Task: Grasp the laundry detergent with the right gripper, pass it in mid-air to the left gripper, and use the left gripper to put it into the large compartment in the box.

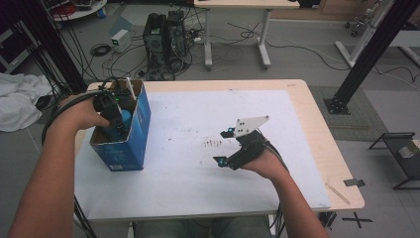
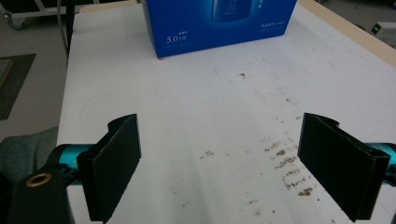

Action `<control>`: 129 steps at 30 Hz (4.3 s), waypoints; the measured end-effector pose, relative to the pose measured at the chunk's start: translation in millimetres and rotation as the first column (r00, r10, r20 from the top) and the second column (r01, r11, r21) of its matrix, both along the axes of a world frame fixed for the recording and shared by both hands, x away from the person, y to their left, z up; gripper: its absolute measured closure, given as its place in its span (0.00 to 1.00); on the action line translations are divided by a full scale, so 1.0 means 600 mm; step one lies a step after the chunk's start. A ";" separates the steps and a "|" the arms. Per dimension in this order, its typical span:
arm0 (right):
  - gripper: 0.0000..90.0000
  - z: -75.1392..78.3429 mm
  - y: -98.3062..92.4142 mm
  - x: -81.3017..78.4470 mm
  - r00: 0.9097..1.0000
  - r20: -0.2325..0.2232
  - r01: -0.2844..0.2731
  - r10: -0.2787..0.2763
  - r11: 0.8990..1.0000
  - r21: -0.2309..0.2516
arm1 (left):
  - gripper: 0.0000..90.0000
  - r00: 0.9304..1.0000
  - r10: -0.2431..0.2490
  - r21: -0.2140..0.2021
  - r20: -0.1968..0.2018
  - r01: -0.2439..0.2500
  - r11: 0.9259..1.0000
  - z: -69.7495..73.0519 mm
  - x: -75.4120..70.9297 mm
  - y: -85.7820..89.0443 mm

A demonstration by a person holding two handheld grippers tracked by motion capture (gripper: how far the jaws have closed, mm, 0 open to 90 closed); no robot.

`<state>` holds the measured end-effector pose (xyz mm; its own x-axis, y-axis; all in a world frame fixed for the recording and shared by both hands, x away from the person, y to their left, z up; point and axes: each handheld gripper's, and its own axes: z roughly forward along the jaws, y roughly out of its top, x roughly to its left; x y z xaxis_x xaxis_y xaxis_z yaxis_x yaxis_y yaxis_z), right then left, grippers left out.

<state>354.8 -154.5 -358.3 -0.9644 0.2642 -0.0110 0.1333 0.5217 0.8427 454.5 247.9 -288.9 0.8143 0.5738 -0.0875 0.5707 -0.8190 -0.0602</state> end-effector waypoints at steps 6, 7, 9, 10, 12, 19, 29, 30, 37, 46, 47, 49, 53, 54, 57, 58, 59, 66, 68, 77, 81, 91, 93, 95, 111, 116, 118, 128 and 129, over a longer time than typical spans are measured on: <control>0.14 0.000 0.001 -0.001 1.000 -0.001 0.003 -0.003 1.000 -0.001 | 0.43 1.000 0.003 0.013 0.002 -0.003 1.000 0.001 0.001 0.000; 0.14 0.001 0.001 -0.001 1.000 0.000 0.003 -0.003 1.000 -0.002 | 0.42 1.000 0.011 0.004 -0.009 -0.011 1.000 0.000 0.000 0.000; 0.14 0.001 0.001 -0.001 1.000 0.000 0.002 -0.002 1.000 -0.001 | 0.41 1.000 0.007 0.001 -0.004 -0.007 1.000 0.001 0.000 0.000; 0.14 0.001 0.000 -0.001 1.000 -0.002 0.004 -0.004 1.000 -0.001 | 0.39 1.000 0.008 0.003 -0.003 -0.008 1.000 0.002 0.000 0.000; 0.14 0.001 0.000 -0.001 1.000 -0.002 0.005 -0.005 1.000 -0.001 | 0.35 1.000 0.018 0.014 0.009 -0.018 1.000 0.003 0.000 0.000; 0.14 0.002 0.000 -0.001 1.000 0.004 0.005 -0.005 1.000 0.000 | 0.35 1.000 0.016 0.006 0.005 -0.016 1.000 0.006 -0.002 -0.002; 0.14 0.001 0.000 -0.001 1.000 0.024 -0.005 0.004 1.000 0.014 | 0.32 0.999 0.028 -0.003 0.029 -0.028 1.000 0.022 -0.010 0.000; 0.14 0.002 0.000 -0.002 1.000 0.012 0.002 -0.002 1.000 0.005 | 0.32 0.999 0.021 0.002 0.031 -0.021 1.000 0.024 -0.010 0.000; 0.14 0.004 0.000 -0.004 1.000 0.018 -0.004 0.003 1.000 0.008 | 0.30 0.999 0.021 0.002 0.044 -0.021 1.000 0.036 -0.016 -0.002; 0.14 0.007 -0.004 -0.007 1.000 0.021 -0.004 0.003 1.000 0.015 | 0.28 0.998 0.028 0.002 0.054 -0.028 1.000 0.053 -0.026 -0.009; 0.14 0.007 -0.004 -0.007 1.000 0.025 -0.001 0.001 1.000 0.017 | 0.25 0.998 0.028 0.004 0.062 -0.029 1.000 0.057 -0.028 -0.009; 0.14 0.007 -0.004 -0.007 1.000 0.026 -0.002 0.002 1.000 0.017 | 0.25 0.998 0.030 0.005 0.063 -0.030 1.000 0.060 -0.030 -0.009; 0.14 0.010 -0.008 -0.006 1.000 0.023 0.000 -0.001 1.000 0.021 | 0.24 0.998 0.017 0.017 0.065 -0.018 1.000 0.079 -0.035 -0.008; 0.14 0.011 -0.008 -0.006 1.000 0.021 0.000 -0.001 1.000 0.022 | 0.22 0.997 0.029 0.012 0.071 -0.030 0.999 0.081 -0.038 -0.008; 0.14 0.013 -0.011 -0.005 1.000 0.024 -0.001 0.001 1.000 0.018 | 0.19 0.996 0.021 0.027 0.082 -0.024 0.999 0.092 -0.040 -0.007; 0.14 0.013 -0.011 -0.005 1.000 0.024 -0.001 0.001 1.000 0.018 | 0.19 0.995 0.041 0.012 0.093 -0.042 0.999 0.093 -0.043 -0.008; 0.14 0.014 -0.012 -0.005 1.000 0.027 -0.002 0.001 1.000 0.019 | 0.19 0.996 0.026 0.019 0.090 -0.028 0.999 0.099 -0.043 -0.008; 0.14 0.023 -0.019 -0.004 0.999 0.035 0.007 -0.008 1.000 0.016 | 0.13 0.994 -0.002 0.034 0.109 -0.002 0.999 0.122 -0.049 -0.013; 0.14 0.026 -0.021 -0.004 0.999 0.033 0.010 -0.010 1.000 0.012 | 0.11 0.994 -0.014 0.036 0.105 0.010 0.999 0.128 -0.051 -0.016; 0.14 0.054 -0.033 -0.003 0.999 0.041 0.008 -0.006 0.999 -0.045 | 0.05 0.991 -0.071 0.022 0.112 0.069 0.997 0.156 -0.063 -0.038; 0.14 0.066 -0.041 -0.001 0.999 0.030 0.013 -0.011 0.998 -0.062 | 0.03 0.986 -0.120 0.007 0.115 0.120 0.993 0.167 -0.070 -0.056; 0.14 0.103 -0.054 0.004 0.999 0.045 0.013 -0.007 0.990 -0.139 | 0.03 0.963 -0.227 -0.027 0.145 0.233 0.972 0.188 -0.081 -0.110; 0.14 0.106 -0.057 0.004 0.999 0.041 0.019 -0.012 0.988 -0.151 | 0.02 0.960 -0.237 -0.022 0.151 0.243 0.970 0.190 -0.082 -0.118; 0.14 0.107 -0.061 0.005 0.999 0.047 0.019 -0.011 0.986 -0.167 | 0.02 0.957 -0.250 -0.015 0.147 0.255 0.967 0.192 -0.082 -0.128; 0.14 0.141 -0.078 0.025 1.000 -0.007 0.022 -0.026 0.942 -0.335 | 0.02 0.919 -0.384 -0.008 0.089 0.386 0.922 0.156 -0.084 -0.209; 0.14 0.154 -0.075 0.039 1.000 -0.008 0.001 -0.004 0.911 -0.413 | 0.02 0.905 -0.418 -0.002 0.076 0.420 0.908 0.145 -0.084 -0.236; 0.14 0.156 -0.075 0.044 1.000 -0.023 -0.011 0.001 0.900 -0.435 | 0.02 0.902 -0.426 0.001 0.071 0.427 0.904 0.138 -0.083 -0.246; 0.14 0.139 -0.071 0.066 0.998 -0.059 -0.056 0.029 0.850 -0.524 | 0.02 0.892 -0.448 -0.009 0.063 0.449 0.893 0.087 -0.070 -0.276; 0.14 0.136 -0.069 0.065 0.998 -0.067 -0.056 0.024 0.843 -0.534 | 0.02 0.891 -0.450 -0.014 0.060 0.452 0.892 0.083 -0.070 -0.278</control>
<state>394.0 -196.1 -276.4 -0.9772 0.1940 -0.0862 0.1405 0.8954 0.4224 412.6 81.2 -239.0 0.9888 0.1418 -0.0463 0.1413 -0.9899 -0.0144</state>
